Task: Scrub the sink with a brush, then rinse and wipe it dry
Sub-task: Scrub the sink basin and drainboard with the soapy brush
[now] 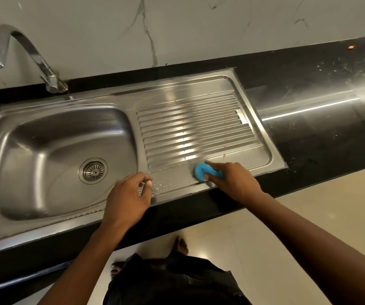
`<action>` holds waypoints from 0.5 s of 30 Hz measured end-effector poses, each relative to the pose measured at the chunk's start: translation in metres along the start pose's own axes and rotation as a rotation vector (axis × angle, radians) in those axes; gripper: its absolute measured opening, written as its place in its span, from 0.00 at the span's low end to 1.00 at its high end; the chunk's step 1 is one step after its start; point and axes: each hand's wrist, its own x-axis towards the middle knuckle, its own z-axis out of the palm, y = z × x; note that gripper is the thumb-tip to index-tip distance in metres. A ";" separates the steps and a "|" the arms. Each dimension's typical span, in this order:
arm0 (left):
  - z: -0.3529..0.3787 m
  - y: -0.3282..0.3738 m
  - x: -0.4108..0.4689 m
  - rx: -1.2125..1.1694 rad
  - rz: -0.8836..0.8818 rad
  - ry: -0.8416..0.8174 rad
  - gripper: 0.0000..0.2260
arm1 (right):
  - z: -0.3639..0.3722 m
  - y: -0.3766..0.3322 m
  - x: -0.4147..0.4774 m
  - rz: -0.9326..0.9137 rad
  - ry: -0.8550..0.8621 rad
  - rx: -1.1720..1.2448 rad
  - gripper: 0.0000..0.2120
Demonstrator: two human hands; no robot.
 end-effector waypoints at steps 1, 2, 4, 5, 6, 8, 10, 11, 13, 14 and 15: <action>0.001 0.001 0.001 -0.001 0.004 -0.001 0.07 | -0.005 0.008 0.001 0.019 0.018 0.000 0.28; 0.002 0.003 0.001 0.000 0.008 -0.001 0.07 | -0.010 0.014 0.004 0.038 0.037 0.002 0.27; 0.003 0.006 0.002 0.007 0.005 -0.001 0.07 | -0.015 0.018 0.011 0.066 0.080 0.017 0.27; 0.003 0.006 0.002 0.010 0.001 -0.002 0.07 | -0.015 0.017 0.015 0.072 0.099 0.024 0.27; 0.003 0.007 0.002 0.013 -0.001 -0.004 0.07 | -0.013 0.015 0.018 0.074 0.110 0.030 0.27; 0.004 0.007 0.003 0.017 0.001 -0.009 0.06 | -0.008 0.009 0.022 0.069 0.116 0.032 0.27; 0.006 0.009 0.003 0.017 0.006 -0.018 0.06 | -0.004 0.006 0.020 0.054 0.107 0.020 0.27; 0.007 0.010 0.004 0.019 0.008 -0.021 0.06 | -0.003 0.006 0.016 0.044 0.094 0.020 0.27; 0.009 0.012 0.006 0.018 0.014 -0.024 0.06 | -0.004 0.012 0.005 0.032 0.071 0.019 0.27; 0.010 0.014 0.007 0.016 0.017 -0.026 0.06 | -0.007 0.017 0.000 0.034 0.067 0.017 0.27; 0.012 0.015 0.008 0.014 0.018 -0.030 0.06 | -0.010 0.022 -0.004 0.042 0.070 0.015 0.27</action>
